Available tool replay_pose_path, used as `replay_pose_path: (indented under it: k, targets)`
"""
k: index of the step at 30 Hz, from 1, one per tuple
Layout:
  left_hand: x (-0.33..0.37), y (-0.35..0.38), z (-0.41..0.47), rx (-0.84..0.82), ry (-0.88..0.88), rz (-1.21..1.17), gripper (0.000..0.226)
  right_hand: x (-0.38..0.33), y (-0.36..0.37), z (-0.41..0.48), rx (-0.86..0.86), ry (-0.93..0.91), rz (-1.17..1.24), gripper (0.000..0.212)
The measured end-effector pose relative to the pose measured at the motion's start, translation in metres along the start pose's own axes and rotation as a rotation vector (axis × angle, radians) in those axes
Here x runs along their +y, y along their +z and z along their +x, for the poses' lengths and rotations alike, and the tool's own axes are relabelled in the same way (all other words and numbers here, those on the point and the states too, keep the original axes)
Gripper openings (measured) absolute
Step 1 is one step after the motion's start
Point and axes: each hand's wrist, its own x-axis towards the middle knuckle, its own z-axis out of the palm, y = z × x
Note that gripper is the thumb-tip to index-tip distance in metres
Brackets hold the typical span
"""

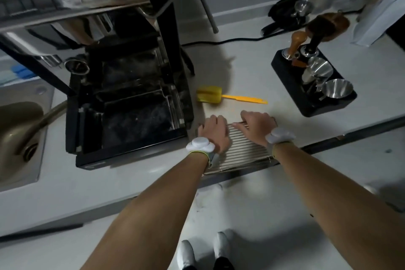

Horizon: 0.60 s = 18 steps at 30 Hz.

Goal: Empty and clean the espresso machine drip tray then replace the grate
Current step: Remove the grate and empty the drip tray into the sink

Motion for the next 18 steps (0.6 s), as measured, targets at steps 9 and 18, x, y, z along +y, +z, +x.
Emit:
replay_pose_path:
  k: [9, 18]
  targets:
    - [0.008, -0.037, 0.014, -0.192, -0.029, 0.07, 0.034, -0.01, -0.029, 0.011, -0.18, 0.127, 0.037, 0.038]
    - [0.055, -0.147, 0.007, -0.397, 0.119, 0.105, 0.008, -0.042, -0.131, 0.019, -0.439, 0.165, 0.021, 0.055]
